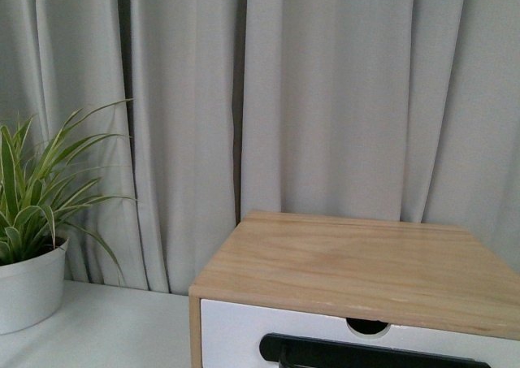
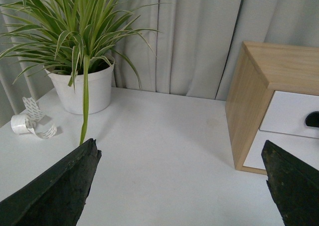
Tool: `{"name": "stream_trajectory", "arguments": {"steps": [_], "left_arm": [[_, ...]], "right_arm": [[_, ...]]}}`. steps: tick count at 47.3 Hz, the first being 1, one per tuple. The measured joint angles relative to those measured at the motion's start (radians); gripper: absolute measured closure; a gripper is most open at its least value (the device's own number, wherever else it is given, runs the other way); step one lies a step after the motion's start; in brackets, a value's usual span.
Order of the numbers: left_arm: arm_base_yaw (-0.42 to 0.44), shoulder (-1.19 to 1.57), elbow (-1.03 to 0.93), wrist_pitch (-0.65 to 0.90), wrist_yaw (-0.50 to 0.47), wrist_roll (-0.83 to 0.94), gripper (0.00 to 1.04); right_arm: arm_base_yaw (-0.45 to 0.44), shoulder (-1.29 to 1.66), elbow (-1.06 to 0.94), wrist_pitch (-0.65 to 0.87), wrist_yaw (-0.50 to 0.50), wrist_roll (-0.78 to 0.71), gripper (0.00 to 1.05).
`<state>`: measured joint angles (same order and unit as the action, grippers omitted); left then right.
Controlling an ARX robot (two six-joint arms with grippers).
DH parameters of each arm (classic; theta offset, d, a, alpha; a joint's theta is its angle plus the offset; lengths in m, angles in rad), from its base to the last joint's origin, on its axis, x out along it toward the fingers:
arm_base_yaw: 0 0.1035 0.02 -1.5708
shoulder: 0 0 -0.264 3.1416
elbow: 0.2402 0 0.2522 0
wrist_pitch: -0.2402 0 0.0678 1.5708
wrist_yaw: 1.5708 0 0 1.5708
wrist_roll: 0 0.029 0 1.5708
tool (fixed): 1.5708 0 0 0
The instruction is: Pull drawer
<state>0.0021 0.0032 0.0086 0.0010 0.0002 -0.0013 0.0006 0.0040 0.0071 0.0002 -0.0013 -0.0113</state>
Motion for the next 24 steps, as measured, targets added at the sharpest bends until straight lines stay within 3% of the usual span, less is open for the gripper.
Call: {"name": "stream_trajectory", "arguments": {"steps": [4, 7, 10, 16, 24], "left_arm": [[0.0, 0.0, 0.0, 0.0, -0.001, 0.0, 0.06], [-0.05, 0.045, 0.011, -0.035, -0.138, -0.04, 0.06], [-0.081, 0.1, 0.018, -0.012, -0.137, -0.046, 0.06], [-0.137, 0.216, 0.048, 0.095, -0.061, 0.01, 0.06], [-0.173, 0.443, 0.113, 0.232, 0.159, 0.189, 0.06]], "right_arm": [[0.0, 0.0, 0.0, 0.0, 0.0, 0.0, 0.09], [-0.042, 0.058, 0.016, -0.034, -0.166, 0.002, 0.09], [-0.046, 0.125, 0.032, -0.021, -0.218, -0.004, 0.09], [-0.039, 0.271, 0.097, -0.007, -0.301, -0.064, 0.09], [-0.011, 0.471, 0.179, -0.028, -0.398, -0.252, 0.09]]}}
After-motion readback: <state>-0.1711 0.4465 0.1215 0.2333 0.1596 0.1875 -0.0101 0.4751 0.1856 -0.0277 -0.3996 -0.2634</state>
